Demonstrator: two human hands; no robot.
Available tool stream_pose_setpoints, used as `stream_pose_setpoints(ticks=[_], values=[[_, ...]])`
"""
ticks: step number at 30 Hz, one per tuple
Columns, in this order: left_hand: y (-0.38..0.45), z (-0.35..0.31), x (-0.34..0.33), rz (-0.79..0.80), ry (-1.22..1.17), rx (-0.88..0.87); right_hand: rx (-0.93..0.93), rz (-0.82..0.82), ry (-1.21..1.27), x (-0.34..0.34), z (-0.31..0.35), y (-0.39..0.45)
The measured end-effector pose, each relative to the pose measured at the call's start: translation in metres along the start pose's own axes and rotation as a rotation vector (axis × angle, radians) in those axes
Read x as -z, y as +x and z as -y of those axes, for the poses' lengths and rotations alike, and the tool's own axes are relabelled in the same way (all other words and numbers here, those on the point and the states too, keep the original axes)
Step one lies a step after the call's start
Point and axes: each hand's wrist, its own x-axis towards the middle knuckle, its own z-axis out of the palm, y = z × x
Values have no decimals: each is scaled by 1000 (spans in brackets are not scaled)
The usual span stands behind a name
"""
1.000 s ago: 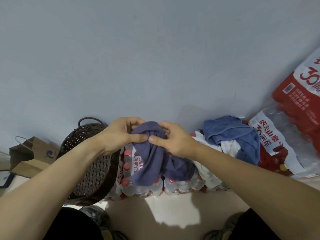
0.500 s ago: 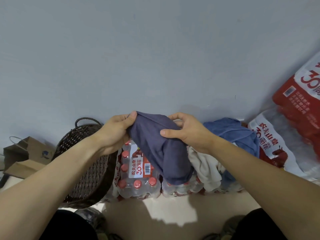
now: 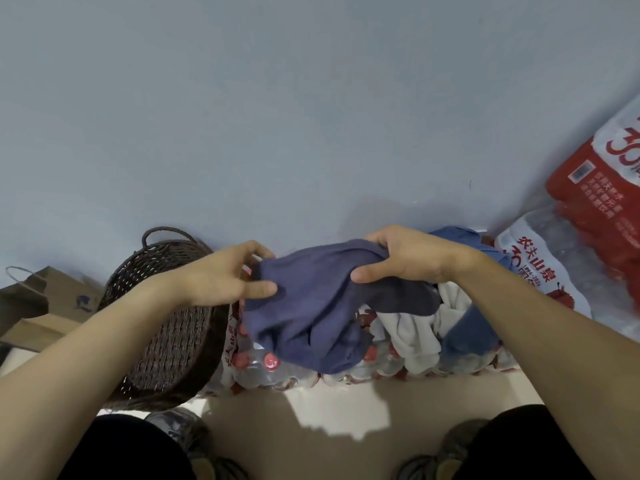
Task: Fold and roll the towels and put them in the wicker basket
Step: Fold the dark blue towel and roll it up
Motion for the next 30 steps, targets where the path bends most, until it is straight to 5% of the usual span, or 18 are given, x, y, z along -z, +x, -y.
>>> stream_pose_setpoints(ticks=[2, 6, 9, 13, 20, 26, 30], values=[[1, -6, -6, -36, 159, -50, 93, 22, -11, -10, 7, 2], [5, -34, -30, -138, -37, -354, 274, 32, -40, -34, 22, 9], [6, -42, -38, -132, -114, -411, 313, -2, -75, -35, 27, 10], [6, -39, -27, -155, 78, -416, 224, -58, -102, -26, 19, 9], [4, -35, -15, -237, 33, -503, 79, 1, -232, -18, 5, 14], [12, -17, -5, -219, 4, -367, -94, 123, -181, -13, -9, 16], [19, -9, -14, -129, 48, -303, -180, 59, -94, -17, -21, 24]])
